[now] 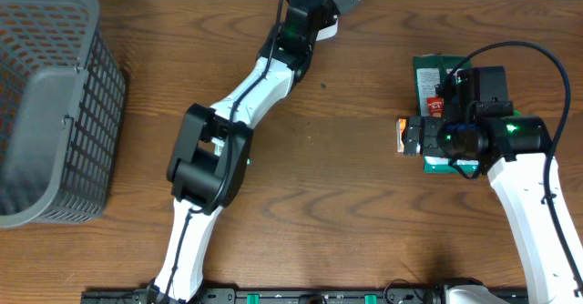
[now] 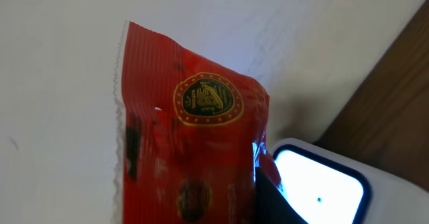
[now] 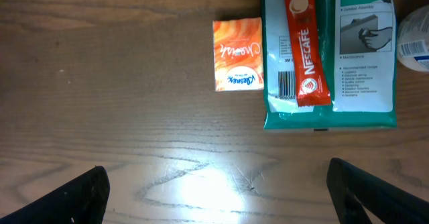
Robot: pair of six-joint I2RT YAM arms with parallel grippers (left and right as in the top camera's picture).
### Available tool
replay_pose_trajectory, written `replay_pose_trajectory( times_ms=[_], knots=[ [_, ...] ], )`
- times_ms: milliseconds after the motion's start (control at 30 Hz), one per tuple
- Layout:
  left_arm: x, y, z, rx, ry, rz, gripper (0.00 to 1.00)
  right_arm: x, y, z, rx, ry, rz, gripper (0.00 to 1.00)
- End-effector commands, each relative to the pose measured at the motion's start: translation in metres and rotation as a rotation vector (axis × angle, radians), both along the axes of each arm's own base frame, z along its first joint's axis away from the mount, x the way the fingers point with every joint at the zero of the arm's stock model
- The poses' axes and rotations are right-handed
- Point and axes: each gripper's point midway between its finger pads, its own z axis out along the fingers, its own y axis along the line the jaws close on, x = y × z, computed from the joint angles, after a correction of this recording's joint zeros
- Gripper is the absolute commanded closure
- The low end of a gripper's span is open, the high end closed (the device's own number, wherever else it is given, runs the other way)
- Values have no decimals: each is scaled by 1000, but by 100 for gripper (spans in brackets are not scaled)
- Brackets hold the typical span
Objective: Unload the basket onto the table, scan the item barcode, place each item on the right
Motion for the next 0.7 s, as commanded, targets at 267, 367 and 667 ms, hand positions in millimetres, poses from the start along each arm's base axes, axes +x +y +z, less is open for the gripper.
replay_pose_trajectory(
  times_ms=[267, 367, 667],
  knots=[
    [-112, 34, 136, -591, 379, 86, 93, 2, -1, 3, -6, -6, -10, 1],
    [-154, 34, 131, -689, 583, 92, 93, 2, -1, 3, -6, -6, -10, 1],
    [-227, 16, 52, -786, 1120, 203, 93, 20, 5, 11, 33, -84, -4, 1]
  ],
)
